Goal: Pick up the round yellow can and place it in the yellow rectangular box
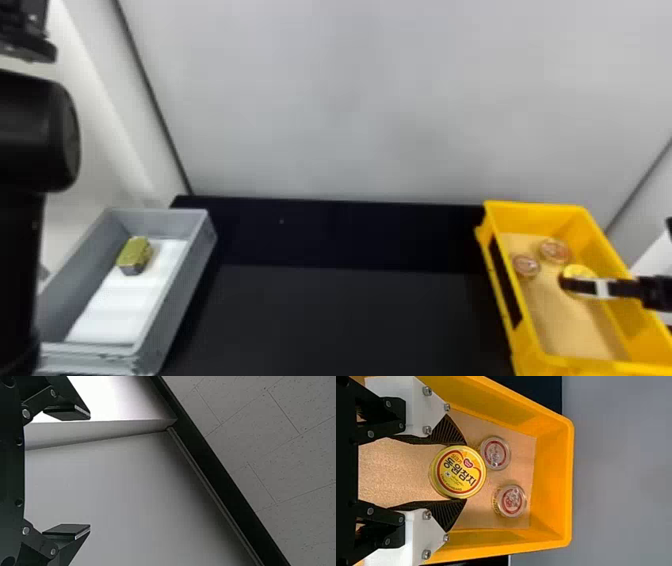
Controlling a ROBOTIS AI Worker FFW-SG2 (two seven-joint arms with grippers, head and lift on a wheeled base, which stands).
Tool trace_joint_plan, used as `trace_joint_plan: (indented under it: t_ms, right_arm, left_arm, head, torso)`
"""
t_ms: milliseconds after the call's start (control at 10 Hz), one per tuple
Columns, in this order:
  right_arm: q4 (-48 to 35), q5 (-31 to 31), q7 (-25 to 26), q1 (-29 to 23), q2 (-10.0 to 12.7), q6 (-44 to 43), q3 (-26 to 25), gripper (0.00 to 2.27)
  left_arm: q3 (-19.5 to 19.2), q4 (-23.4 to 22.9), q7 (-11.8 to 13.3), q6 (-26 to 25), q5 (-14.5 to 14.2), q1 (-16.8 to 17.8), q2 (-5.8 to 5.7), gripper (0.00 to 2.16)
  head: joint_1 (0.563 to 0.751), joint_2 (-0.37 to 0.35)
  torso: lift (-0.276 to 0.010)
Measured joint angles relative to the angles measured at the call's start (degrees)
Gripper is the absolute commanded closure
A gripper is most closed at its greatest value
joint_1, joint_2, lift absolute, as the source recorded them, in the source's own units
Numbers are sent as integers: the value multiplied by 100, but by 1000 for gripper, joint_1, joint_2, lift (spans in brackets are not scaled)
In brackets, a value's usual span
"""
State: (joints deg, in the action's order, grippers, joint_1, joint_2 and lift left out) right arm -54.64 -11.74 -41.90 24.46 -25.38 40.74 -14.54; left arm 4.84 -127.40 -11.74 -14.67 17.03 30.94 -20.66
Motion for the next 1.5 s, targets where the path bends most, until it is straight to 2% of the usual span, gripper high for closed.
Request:
trace_joint_plan:
  t_ms: [600,1000,1200,1300,1500]
  right_arm:
    - [587,57,41,-66,2,58,200,619]
    - [669,135,150,-137,7,75,213,590]
    - [666,138,186,-142,7,119,248,274]
    - [644,138,233,-143,8,177,270,16]
    - [583,157,242,-144,10,291,282,55]
  left_arm:
    - [4,-5,33,61,-1,13,1,263]
    - [7,-5,54,86,1,10,9,263]
    - [8,-5,64,92,1,13,9,263]
    - [7,-5,66,98,1,16,10,265]
    - [-1,-13,69,101,1,15,13,263]
  head:
    - [663,54]
    - [663,54]
    - [663,54]
    - [663,54]
    - [663,54]
  torso:
    - [-10]
    - [-10]
    - [-10]
    - [-10]
    - [-10]
